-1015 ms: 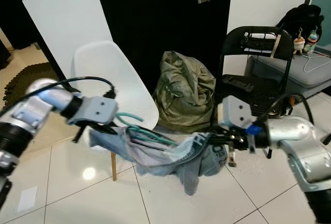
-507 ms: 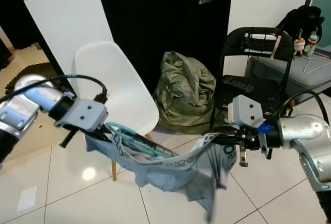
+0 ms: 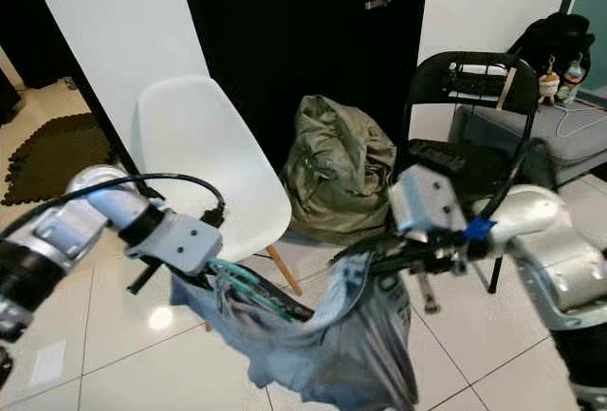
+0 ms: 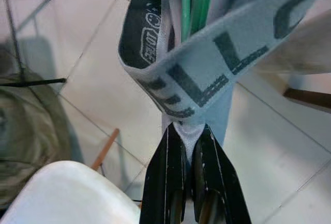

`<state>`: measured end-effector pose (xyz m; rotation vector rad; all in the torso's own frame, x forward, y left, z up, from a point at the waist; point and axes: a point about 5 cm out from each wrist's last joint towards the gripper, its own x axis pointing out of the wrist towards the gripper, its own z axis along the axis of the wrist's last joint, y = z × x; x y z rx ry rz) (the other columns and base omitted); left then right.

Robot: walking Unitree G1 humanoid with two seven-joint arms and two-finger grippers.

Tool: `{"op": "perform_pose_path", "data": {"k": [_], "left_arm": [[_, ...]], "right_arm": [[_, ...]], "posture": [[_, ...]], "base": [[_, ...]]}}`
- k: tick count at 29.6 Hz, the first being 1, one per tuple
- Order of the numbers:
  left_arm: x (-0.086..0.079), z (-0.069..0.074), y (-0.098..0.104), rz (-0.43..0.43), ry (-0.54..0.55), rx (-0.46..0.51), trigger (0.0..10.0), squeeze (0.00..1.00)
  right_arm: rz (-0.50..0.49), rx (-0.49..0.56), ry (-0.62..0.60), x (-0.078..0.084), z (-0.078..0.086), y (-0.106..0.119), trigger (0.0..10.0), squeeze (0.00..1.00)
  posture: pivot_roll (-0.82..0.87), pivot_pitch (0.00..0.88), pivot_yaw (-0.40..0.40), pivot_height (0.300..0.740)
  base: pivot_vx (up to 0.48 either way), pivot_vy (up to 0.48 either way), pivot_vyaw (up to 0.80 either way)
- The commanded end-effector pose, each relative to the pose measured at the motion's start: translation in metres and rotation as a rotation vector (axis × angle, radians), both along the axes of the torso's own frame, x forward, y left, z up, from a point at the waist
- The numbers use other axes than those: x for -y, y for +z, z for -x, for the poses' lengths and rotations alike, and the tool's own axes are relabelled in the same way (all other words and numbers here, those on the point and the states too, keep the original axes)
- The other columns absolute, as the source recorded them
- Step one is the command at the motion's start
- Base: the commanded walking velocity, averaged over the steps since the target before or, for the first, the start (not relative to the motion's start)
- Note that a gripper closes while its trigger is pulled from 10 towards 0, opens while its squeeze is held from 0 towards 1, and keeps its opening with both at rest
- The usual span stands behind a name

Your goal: Hang hanger

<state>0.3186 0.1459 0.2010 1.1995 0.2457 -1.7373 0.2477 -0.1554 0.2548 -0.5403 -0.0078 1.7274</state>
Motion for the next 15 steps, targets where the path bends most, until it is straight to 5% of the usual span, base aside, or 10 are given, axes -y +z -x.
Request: {"op": "perform_pose_path", "data": {"k": [1, 6, 7, 8, 9, 13, 14, 15], "left_arm": [[-0.001, -0.002, -0.001, -0.020, 0.009, 0.016, 10.0, 0.00], [0.010, -0.002, 0.000, 0.009, -0.028, 0.023, 10.0, 0.00], [0.014, 0.001, 0.001, 0.030, -0.051, 0.011, 10.0, 0.00], [0.016, 0.004, 0.002, 0.046, -0.072, -0.003, 10.0, 0.00], [0.016, 0.007, 0.003, 0.054, -0.090, -0.016, 10.0, 0.00], [0.013, 0.011, 0.003, 0.049, -0.108, -0.042, 10.0, 0.00], [0.011, 0.013, 0.003, 0.043, -0.110, -0.047, 10.0, 0.00], [0.011, 0.013, 0.003, 0.043, -0.110, -0.047, 10.0, 0.00]], "right_arm": [[0.011, -0.011, 0.058, -0.008, 0.005, -0.001, 0.0, 0.00], [0.090, -0.010, 0.112, -0.022, 0.005, -0.019, 0.4, 0.00], [0.117, 0.013, 0.093, -0.024, 0.001, -0.024, 2.8, 0.00], [0.139, 0.044, 0.068, -0.024, -0.003, -0.027, 3.8, 0.00], [0.143, 0.059, 0.003, -0.024, -0.011, -0.028, 10.0, 0.00], [0.136, 0.077, -0.088, -0.021, -0.022, -0.025, 10.0, 0.08], [0.128, 0.087, -0.120, -0.018, -0.025, -0.023, 10.0, 0.71], [0.128, 0.087, -0.120, -0.018, -0.025, -0.023, 10.0, 0.71]], "posture": [[-0.03, 0.000, 0.065, 0.740], [-0.04, 0.000, 0.056, 0.740], [-0.03, 0.000, 0.053, 0.740], [-0.03, 0.000, 0.053, 0.740], [-0.03, 0.000, 0.053, 0.740], [-0.03, 0.000, 0.053, 0.740], [-0.03, 0.000, 0.053, 0.740], [-0.03, 0.000, 0.053, 0.740]], "base": [[0.000, 0.000, 0.00], [0.000, 0.000, 0.00], [0.000, 0.000, 0.00], [0.000, 0.000, 0.00], [0.000, 0.000, 0.00], [0.000, 0.000, 0.00], [0.000, 0.000, 0.00], [0.000, 0.000, 0.00]]}}
